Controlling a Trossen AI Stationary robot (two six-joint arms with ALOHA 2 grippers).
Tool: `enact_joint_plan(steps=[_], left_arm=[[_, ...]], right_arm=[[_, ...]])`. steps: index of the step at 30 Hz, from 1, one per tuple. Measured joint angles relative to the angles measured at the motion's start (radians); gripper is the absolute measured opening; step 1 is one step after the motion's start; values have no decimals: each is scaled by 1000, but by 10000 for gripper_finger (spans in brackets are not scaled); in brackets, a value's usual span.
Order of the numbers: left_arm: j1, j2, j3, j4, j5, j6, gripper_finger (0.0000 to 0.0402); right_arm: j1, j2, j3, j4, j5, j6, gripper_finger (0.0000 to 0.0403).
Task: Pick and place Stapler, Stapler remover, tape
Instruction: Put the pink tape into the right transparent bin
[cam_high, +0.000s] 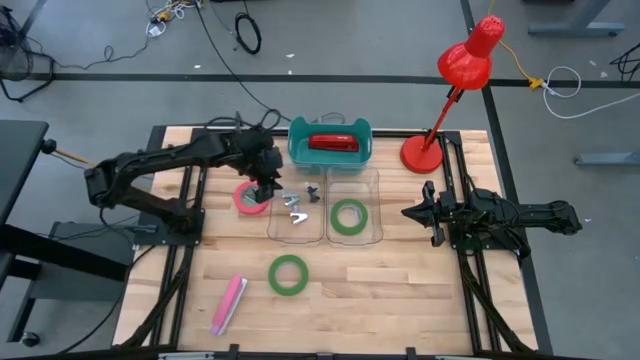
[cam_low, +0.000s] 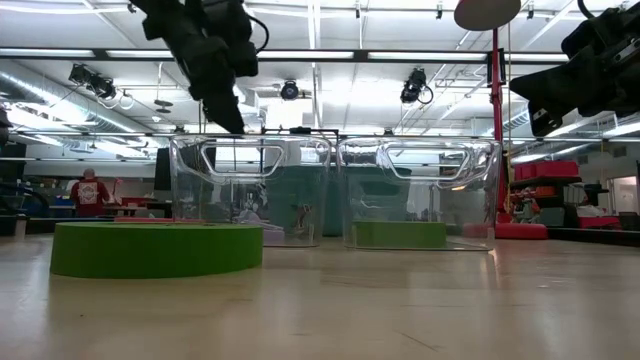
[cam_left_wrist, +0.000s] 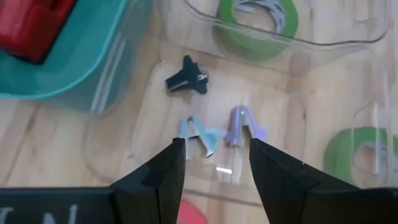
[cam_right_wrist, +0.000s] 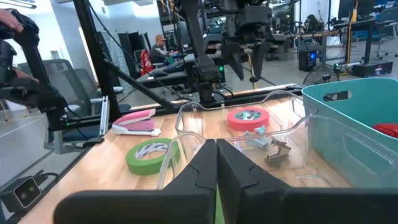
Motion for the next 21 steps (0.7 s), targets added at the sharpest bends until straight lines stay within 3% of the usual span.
enact_joint_plan(steps=[17,21], left_arm=[[-3,-86,0,-235,-108,104,181],[0,-85,0,-292,-227,101,181]], right_arm=[[0,0,0,0,0,0,6],[0,0,0,0,0,0,6]])
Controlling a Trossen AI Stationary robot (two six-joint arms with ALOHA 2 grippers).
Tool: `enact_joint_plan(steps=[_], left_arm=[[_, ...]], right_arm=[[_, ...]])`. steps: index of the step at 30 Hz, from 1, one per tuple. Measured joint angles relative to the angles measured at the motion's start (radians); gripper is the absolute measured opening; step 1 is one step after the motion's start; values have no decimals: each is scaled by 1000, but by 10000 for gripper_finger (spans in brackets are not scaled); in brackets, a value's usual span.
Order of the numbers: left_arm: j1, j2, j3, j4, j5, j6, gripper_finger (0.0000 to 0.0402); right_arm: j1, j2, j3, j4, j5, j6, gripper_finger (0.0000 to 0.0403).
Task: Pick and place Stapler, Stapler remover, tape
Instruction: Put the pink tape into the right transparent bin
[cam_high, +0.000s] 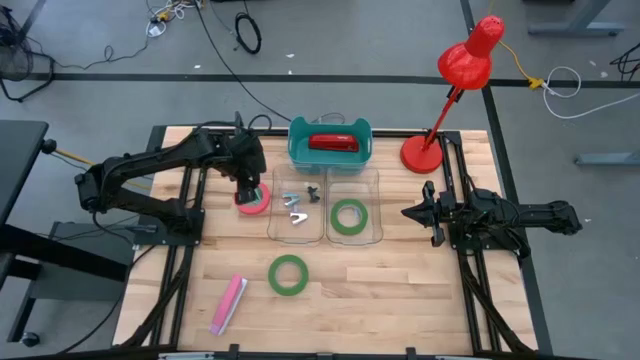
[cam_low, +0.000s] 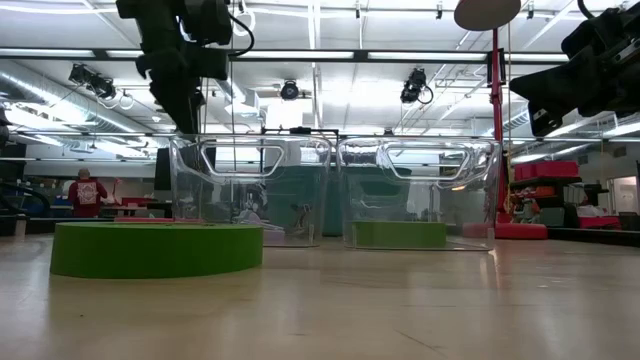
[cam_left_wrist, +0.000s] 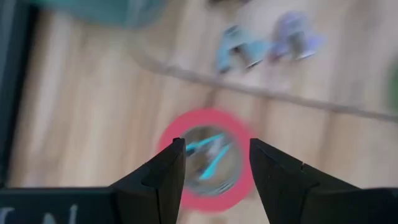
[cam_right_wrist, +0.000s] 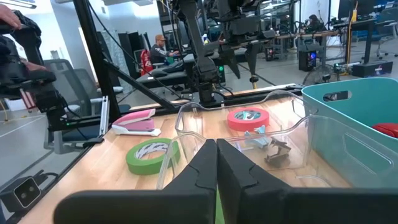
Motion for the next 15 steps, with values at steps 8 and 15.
enact_joint_plan(steps=[8,15], left_arm=[[51,8,0,-22,-150,-75,181],[73,24,0,-35,-150,-197,182]], right_arm=[[0,0,0,0,0,0,6],[0,0,0,0,0,0,6]])
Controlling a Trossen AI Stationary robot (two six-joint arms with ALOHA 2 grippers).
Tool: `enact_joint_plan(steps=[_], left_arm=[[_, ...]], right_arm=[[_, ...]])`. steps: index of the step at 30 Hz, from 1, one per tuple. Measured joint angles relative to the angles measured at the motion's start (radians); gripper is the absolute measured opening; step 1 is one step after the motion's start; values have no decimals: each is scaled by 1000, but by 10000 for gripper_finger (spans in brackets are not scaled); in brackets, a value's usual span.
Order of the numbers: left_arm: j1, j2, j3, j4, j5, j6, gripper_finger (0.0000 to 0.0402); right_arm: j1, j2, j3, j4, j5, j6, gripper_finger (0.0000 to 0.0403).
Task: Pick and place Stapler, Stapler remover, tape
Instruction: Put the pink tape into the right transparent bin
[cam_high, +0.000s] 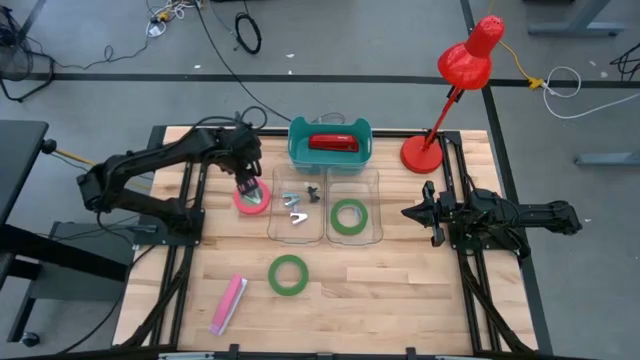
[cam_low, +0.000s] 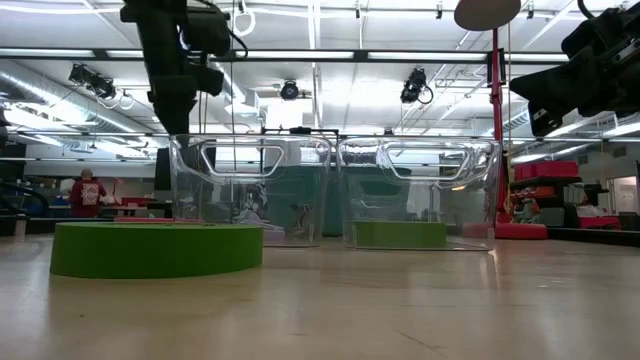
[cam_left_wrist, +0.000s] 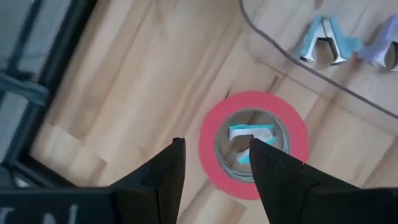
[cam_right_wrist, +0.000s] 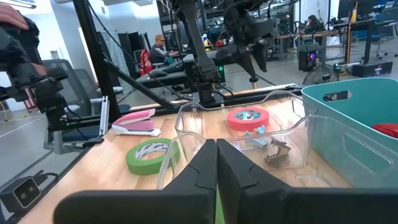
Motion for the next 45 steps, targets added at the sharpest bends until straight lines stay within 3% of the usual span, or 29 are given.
enact_joint_plan(steps=[6,14,20,29,45], left_arm=[[35,63,-1,-3,36,-125,227],[52,159,-1,-54,54,-67,298],[52,215,-3,-64,17,-89,295],[62,216,-125,42,16,-107,294],[124,254,-130,102,24,-115,293]], right_arm=[[0,0,0,0,0,0,6],[0,0,0,0,0,0,6],[0,0,0,0,0,0,6],[0,0,0,0,0,0,6],[0,0,0,0,0,0,6]])
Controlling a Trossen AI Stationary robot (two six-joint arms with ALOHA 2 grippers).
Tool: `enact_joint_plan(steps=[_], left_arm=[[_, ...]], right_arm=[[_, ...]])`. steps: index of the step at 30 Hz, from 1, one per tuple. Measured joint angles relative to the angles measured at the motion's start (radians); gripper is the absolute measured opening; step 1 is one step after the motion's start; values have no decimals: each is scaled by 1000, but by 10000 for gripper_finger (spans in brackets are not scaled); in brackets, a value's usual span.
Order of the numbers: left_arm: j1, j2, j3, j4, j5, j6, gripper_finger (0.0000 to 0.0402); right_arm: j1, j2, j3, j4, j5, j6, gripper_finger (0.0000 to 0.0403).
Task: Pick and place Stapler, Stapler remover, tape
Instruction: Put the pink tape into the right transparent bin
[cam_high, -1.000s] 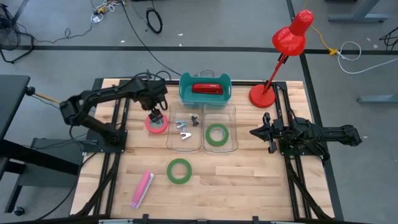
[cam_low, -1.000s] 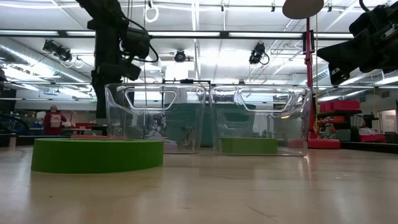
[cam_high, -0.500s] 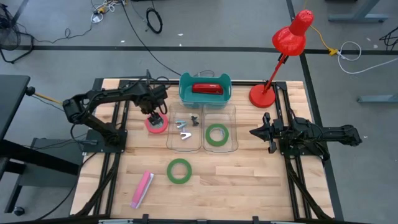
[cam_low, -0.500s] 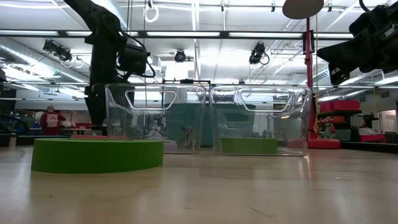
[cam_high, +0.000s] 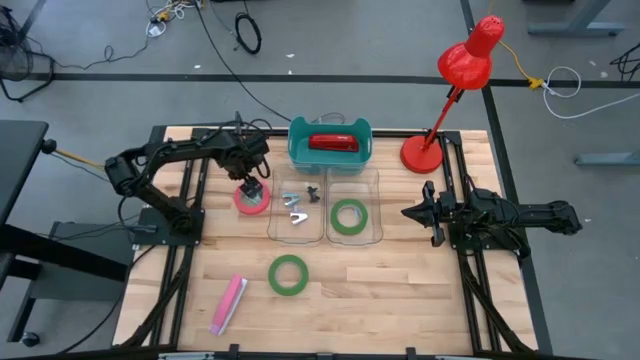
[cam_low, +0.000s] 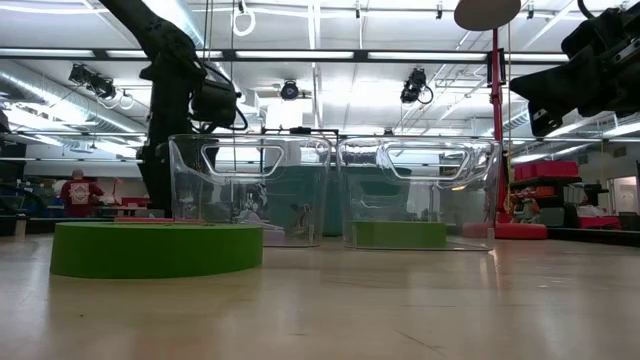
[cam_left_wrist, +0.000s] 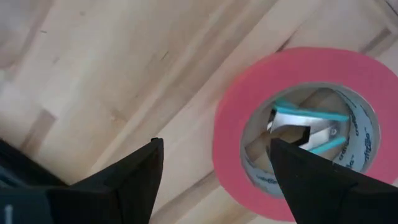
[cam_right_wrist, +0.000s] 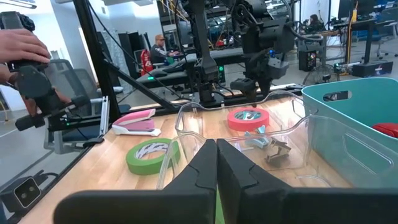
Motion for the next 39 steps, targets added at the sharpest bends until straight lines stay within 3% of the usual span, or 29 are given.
enact_joint_plan(steps=[13,39], left_arm=[[14,71,0,29,15,-17,293],[31,71,-16,37,-1,58,293]], right_arm=[[0,0,0,0,0,0,6],[0,0,0,0,0,0,6]])
